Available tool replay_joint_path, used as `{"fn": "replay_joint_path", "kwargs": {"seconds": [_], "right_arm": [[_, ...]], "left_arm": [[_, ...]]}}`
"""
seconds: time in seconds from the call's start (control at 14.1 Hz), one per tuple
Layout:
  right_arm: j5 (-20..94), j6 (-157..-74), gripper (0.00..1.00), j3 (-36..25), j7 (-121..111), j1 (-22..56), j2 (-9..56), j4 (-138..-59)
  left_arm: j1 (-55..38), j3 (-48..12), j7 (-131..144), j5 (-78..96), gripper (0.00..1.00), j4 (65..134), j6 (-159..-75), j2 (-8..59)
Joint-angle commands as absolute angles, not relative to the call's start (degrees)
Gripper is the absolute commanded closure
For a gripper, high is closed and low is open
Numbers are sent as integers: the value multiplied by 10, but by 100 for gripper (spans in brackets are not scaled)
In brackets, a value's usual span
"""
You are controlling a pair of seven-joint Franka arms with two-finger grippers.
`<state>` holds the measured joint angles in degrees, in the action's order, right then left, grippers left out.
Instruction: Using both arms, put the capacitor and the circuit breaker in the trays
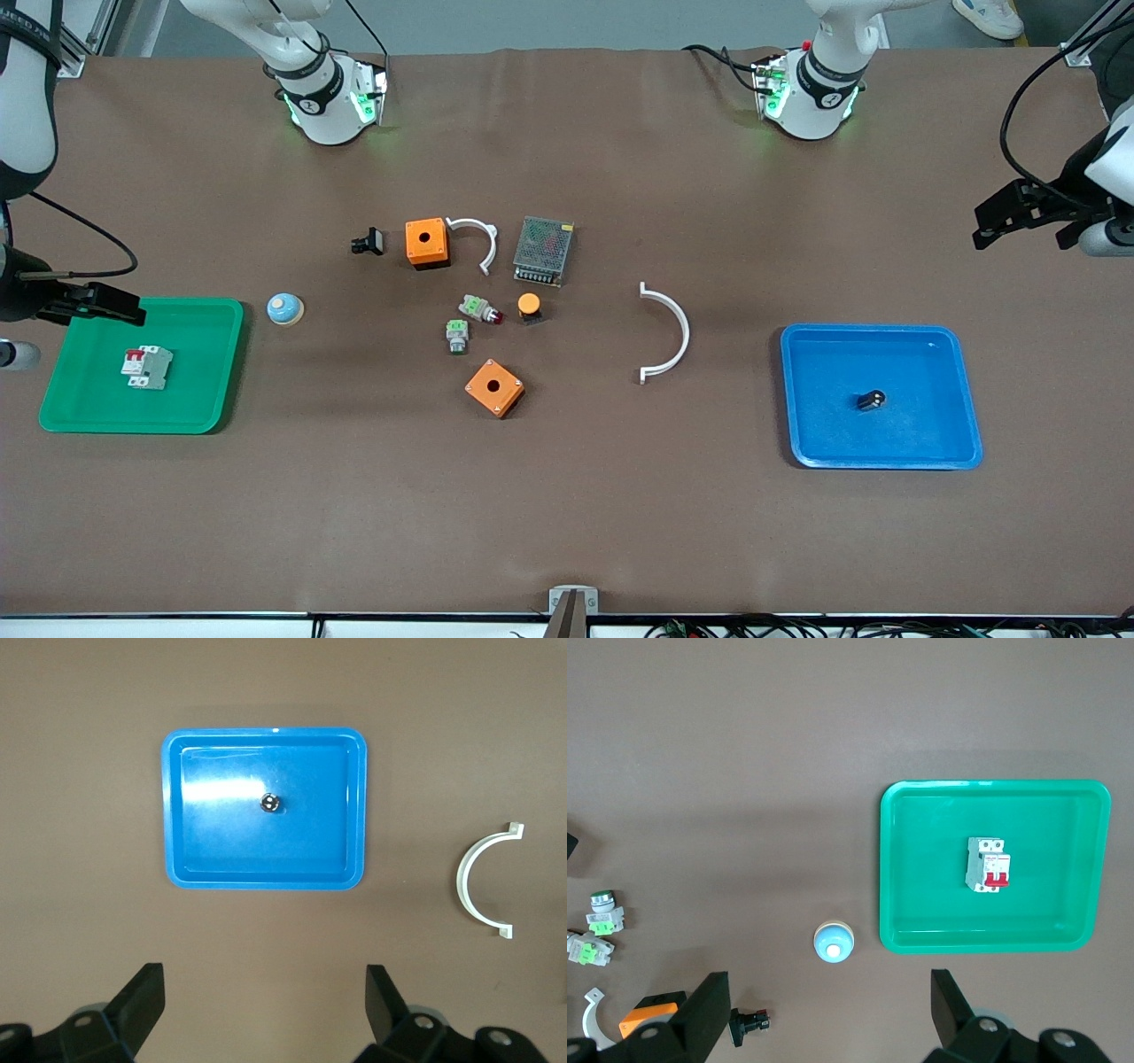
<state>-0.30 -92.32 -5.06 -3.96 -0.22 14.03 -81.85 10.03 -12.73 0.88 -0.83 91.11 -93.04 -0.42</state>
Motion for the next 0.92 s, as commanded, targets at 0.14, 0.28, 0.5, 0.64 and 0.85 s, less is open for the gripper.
{"fn": "replay_joint_path", "kwargs": {"seconds": [0.14,0.28,0.5,0.64,0.85], "right_arm": [[-1,-898,0,-51,-33,-6,137,-814],[0,-890,0,-52,-33,-5,124,-823],[0,-920,0,-52,-34,-5,55,-905],[0,-921,0,-52,-34,-5,20,-934],[0,-914,0,-51,-38,-4,-12,-946]], "left_arm": [[100,-131,2,-4,0,869,-918,24],[99,-131,5,-7,0,869,-919,24],[98,-137,11,-3,0,867,-918,18],[99,-138,5,0,0,859,-918,18],[98,-138,8,-1,0,858,-918,18]]}}
